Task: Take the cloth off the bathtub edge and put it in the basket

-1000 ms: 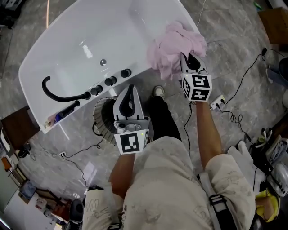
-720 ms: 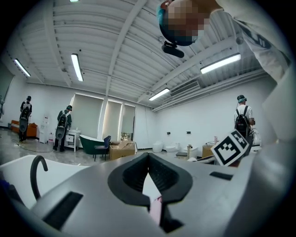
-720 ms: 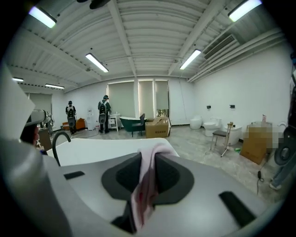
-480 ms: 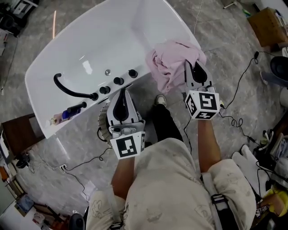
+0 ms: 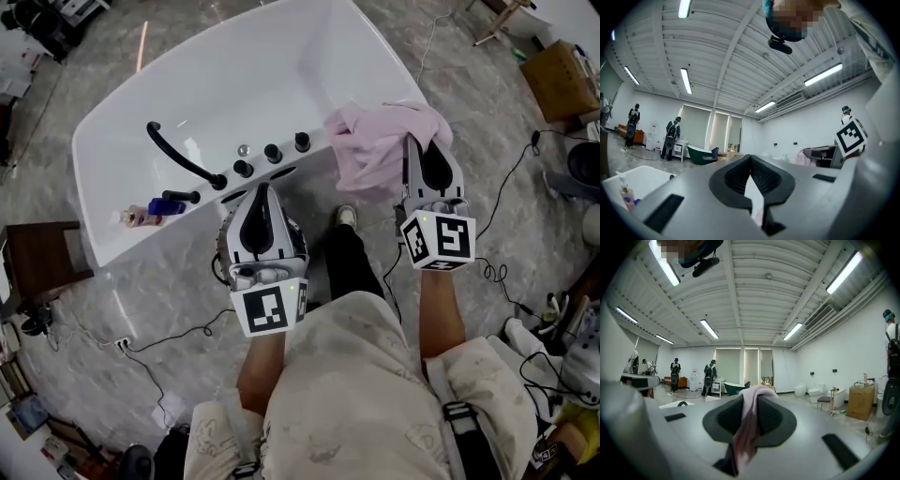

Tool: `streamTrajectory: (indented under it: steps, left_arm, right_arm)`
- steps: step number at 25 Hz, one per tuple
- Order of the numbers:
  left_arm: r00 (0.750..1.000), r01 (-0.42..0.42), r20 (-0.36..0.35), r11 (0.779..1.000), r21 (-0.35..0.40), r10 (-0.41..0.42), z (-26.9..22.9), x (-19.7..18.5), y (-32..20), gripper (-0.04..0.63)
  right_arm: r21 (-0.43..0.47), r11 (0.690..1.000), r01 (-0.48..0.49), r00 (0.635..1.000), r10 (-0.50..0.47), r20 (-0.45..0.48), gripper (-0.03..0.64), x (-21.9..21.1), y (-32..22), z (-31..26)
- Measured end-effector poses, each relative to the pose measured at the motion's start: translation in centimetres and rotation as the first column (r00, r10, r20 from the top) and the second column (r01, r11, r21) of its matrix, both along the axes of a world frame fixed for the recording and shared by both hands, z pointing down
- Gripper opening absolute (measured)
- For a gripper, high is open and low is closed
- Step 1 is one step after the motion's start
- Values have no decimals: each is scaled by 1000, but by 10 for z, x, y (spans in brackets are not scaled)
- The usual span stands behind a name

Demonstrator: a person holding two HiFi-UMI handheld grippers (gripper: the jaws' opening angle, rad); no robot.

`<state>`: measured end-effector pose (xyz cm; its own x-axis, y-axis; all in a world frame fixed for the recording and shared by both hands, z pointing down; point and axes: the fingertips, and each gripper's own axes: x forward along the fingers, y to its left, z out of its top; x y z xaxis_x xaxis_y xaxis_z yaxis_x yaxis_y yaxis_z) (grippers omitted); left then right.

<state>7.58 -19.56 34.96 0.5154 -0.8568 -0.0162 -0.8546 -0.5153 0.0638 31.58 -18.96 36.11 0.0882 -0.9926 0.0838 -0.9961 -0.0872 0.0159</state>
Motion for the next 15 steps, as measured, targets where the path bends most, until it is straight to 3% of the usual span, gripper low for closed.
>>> streamTrajectory:
  steps: [7,15]
  left_arm:
    - [997,82,-3,996,47,-82,-27,-61,43,3]
    - [990,138,-17,985,104,-136,-56,-132,93,3]
  right_arm:
    - [88,992,86,996,-84,-20,48,-59,35,-48]
    - [209,962,177,984,-176,-22,48,-145,80,-97]
